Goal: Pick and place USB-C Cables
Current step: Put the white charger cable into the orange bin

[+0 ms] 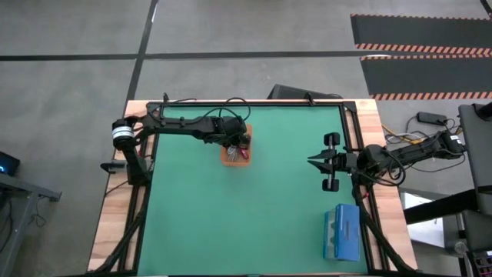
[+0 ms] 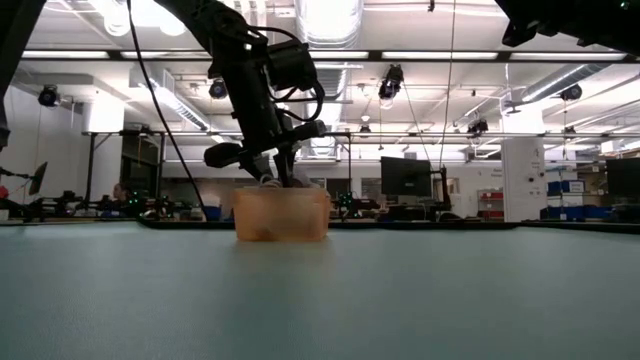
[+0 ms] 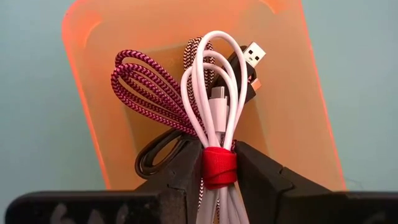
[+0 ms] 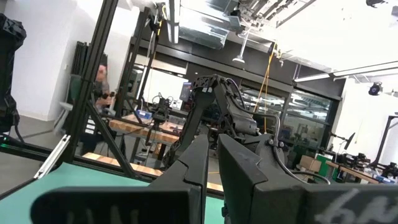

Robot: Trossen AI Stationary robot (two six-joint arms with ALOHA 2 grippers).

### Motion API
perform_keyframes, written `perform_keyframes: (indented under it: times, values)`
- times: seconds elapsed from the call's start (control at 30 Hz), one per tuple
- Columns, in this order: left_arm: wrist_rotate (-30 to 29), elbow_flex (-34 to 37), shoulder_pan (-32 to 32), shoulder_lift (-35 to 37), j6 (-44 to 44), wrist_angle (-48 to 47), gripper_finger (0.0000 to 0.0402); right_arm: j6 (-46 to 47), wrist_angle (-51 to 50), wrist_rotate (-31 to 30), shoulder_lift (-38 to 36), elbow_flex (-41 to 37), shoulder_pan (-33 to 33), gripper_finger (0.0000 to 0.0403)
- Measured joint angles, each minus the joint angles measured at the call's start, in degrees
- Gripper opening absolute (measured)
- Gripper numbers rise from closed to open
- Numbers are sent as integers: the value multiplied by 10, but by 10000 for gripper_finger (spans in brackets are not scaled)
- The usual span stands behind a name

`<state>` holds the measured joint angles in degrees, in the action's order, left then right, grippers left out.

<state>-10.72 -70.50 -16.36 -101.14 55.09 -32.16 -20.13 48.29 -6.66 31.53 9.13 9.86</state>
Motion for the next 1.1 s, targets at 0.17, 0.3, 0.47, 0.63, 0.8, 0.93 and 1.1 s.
perform_keyframes:
  times: [0.17, 0.3, 0.47, 0.63, 0.8, 0.93, 1.1]
  values:
    - [1, 0, 0, 0, 0, 0, 80, 0, 0, 0, 0, 0, 0, 28]
    - [1, 0, 0, 0, 0, 0, 80, 0, 0, 0, 0, 0, 0, 28]
    - [1, 0, 0, 0, 0, 0, 80, 0, 0, 0, 0, 0, 0, 28]
    - [2, 0, 0, 0, 0, 0, 80, 0, 0, 0, 0, 0, 0, 28]
    - [7, 0, 0, 0, 0, 0, 80, 0, 0, 0, 0, 0, 0, 28]
    - [7, 0, 0, 0, 0, 0, 80, 0, 0, 0, 0, 0, 0, 28]
    - [10, 0, 0, 0, 0, 0, 80, 0, 0, 0, 0, 0, 0, 28]
